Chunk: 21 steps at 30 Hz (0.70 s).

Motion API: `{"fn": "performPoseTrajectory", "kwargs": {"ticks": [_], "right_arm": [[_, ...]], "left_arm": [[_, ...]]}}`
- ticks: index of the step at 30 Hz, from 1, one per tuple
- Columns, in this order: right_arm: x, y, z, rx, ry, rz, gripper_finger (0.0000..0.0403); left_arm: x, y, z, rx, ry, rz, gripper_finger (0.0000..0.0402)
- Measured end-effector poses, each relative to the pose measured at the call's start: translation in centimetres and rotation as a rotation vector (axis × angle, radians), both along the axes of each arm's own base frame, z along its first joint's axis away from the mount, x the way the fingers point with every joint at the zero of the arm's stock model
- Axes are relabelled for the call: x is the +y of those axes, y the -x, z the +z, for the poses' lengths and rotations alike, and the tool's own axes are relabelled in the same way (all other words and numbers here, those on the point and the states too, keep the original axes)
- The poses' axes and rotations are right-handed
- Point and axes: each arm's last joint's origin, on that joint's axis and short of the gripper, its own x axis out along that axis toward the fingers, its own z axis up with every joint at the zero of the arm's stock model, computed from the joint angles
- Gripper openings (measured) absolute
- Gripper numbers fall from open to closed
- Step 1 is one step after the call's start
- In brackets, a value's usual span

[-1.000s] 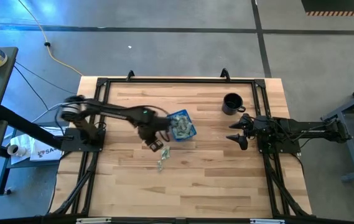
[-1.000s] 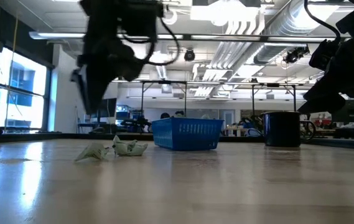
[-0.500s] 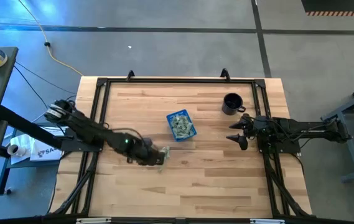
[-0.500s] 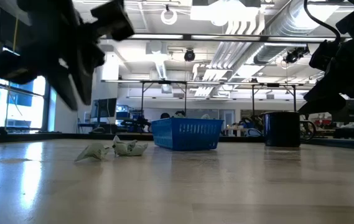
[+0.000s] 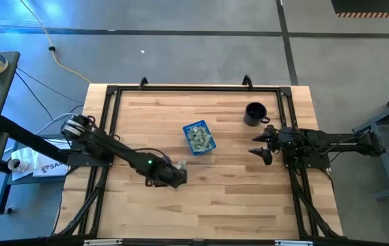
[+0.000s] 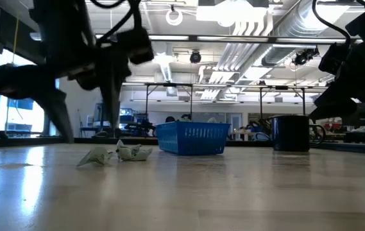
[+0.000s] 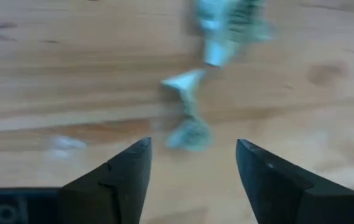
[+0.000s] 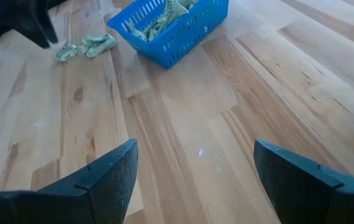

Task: Pick and place Stevia / Truvia into bins
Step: Put the stevia packet into the basket

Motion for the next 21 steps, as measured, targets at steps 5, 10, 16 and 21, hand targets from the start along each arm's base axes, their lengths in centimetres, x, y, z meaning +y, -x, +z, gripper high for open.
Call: {"fn": "performPoseTrajectory", "kwargs": {"ticks": [5,10,16,21], "right_arm": [[0.0,-0.1,-0.1,0.008,0.000,0.000,0.0307],[0.0,-0.1,-0.1,0.014,-0.001,0.000,0.0307],[0.0,0.0,-0.1,0.015,-0.001,0.000,0.0307],[0.0,-0.1,-0.1,0.013,-0.001,0.000,0.0307]], "left_arm": [[0.0,-0.1,-1.2,0.049,-0.022,0.010,0.0259],[0.0,-0.3,-2.0,0.058,-0.050,0.021,0.0231],[-0.2,-0.7,-3.2,0.082,-0.075,-0.006,0.0191],[0.0,-0.3,-3.4,0.120,-0.105,-0.055,0.0140]]}}
